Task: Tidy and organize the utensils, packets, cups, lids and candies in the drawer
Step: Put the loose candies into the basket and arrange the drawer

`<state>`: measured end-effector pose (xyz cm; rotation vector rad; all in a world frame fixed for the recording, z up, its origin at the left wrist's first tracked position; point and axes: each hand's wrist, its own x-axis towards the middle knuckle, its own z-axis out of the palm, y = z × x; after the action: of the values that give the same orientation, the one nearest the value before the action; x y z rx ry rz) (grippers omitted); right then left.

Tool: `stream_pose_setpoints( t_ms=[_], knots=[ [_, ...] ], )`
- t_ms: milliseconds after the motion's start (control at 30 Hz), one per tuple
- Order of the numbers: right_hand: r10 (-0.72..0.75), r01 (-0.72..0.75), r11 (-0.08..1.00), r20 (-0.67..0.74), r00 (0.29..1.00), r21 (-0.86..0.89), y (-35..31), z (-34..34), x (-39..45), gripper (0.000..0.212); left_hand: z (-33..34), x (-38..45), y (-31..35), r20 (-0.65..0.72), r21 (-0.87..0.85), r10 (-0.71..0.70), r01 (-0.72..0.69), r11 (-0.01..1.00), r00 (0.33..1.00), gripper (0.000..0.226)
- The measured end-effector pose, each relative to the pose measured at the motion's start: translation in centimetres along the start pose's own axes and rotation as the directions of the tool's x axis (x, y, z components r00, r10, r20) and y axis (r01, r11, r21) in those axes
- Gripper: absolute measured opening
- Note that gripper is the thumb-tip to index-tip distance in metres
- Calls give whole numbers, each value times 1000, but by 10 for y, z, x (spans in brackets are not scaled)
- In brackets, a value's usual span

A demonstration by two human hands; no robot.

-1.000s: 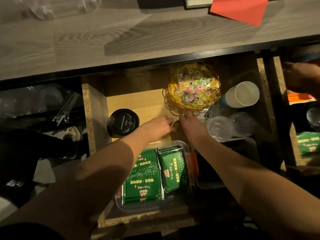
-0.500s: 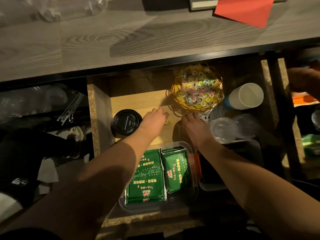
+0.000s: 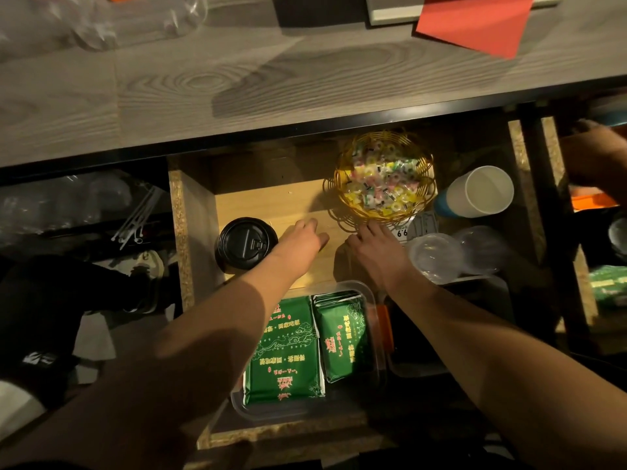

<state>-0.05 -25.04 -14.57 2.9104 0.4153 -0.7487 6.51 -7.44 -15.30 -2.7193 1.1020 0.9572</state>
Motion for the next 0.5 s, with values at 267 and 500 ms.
stream_pose_setpoints(
  t_ms=[267,500],
  knots=[
    [-92,66,981,139,986,181,-3,-18,1,78,0,1,-1,4,-238,-158,154,959,987,16],
    [-159,132,976,151,976,171,-4,-8,14,66,2,1,-2,-17,-386,-255,228,894,967,15]
  ],
)
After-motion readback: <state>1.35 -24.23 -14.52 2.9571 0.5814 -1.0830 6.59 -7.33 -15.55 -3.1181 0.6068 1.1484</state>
